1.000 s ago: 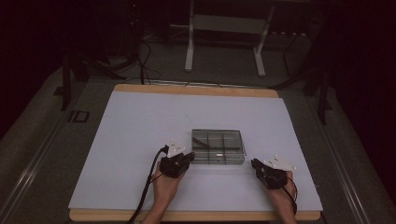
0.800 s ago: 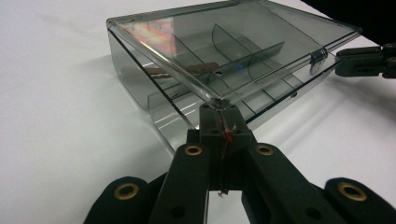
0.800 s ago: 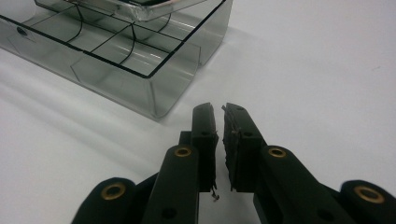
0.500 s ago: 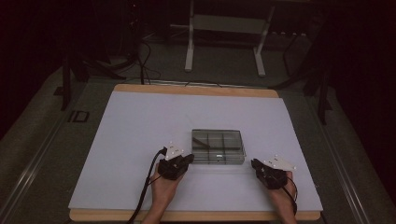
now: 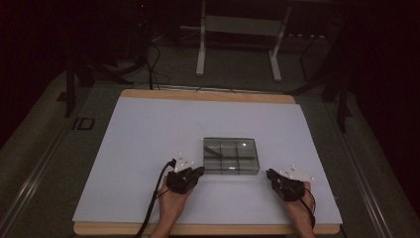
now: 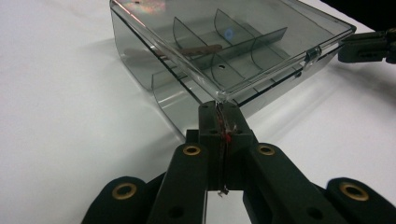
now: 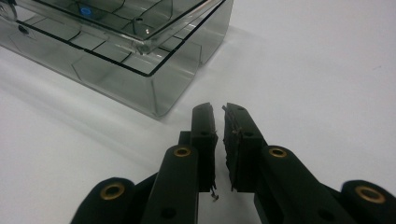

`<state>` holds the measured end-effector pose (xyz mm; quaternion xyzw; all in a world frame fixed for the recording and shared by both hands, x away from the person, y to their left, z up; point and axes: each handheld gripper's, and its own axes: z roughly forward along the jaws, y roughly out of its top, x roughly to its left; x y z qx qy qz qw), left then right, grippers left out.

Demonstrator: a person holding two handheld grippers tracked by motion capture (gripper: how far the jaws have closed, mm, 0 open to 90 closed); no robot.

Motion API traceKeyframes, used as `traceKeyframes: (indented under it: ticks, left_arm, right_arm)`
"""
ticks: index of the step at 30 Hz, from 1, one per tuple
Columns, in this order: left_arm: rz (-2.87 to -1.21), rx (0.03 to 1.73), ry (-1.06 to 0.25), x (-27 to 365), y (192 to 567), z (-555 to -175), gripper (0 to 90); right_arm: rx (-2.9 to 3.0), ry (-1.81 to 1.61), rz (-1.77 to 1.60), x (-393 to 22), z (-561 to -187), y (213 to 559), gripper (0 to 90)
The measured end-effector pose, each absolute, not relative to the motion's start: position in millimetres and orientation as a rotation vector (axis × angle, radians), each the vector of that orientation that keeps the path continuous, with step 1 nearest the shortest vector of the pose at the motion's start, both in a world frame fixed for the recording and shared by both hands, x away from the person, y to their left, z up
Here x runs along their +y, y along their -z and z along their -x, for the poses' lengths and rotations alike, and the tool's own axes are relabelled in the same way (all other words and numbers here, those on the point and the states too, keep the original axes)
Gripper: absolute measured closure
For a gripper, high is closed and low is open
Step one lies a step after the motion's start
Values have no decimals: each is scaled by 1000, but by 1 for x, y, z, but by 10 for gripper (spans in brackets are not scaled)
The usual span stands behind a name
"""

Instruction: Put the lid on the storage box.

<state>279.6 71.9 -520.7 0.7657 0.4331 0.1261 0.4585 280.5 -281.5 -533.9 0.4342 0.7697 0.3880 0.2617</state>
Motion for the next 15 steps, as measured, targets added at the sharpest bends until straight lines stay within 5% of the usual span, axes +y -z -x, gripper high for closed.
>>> traceKeyframes:
  ticks: [15]
  left_arm:
    - [-1895,1119,-328,81,528,-283,890]
  right_arm:
    - [2081,-1051,-1176,-282,-280,534,823]
